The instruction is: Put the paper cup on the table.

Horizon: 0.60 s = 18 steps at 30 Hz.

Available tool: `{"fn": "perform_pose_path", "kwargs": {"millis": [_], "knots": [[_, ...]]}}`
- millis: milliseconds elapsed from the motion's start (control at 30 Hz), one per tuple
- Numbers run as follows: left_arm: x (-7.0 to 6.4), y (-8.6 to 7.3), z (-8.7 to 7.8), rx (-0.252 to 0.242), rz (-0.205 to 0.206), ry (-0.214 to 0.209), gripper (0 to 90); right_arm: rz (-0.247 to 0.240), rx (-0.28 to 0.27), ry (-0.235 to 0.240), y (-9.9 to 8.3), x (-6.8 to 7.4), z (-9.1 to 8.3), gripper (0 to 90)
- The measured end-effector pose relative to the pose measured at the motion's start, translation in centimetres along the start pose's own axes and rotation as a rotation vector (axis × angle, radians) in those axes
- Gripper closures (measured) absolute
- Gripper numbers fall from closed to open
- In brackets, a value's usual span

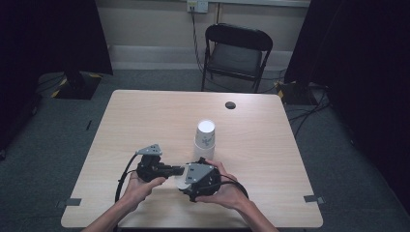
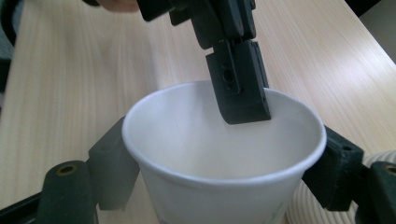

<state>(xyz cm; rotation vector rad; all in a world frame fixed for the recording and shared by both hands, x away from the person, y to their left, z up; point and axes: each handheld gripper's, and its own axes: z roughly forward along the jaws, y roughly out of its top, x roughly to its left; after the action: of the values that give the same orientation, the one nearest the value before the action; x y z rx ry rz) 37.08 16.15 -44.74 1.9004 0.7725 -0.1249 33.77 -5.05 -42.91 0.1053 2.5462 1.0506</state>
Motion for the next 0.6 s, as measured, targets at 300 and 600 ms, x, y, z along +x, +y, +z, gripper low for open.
{"fn": "perform_pose_path", "kwargs": {"millis": [300, 600], "knots": [[0.3, 0.2, 0.5, -0.015, 0.000, -0.010, 87.6, 0.005, -0.007, -0.016, -0.6, -0.2, -0.4, 27.4], [0.1, 0.4, 0.1, -0.062, -0.002, -0.030, 83.7, 0.109, -0.068, -0.010, -1.5, -0.9, -1.1, 29.3]]}}
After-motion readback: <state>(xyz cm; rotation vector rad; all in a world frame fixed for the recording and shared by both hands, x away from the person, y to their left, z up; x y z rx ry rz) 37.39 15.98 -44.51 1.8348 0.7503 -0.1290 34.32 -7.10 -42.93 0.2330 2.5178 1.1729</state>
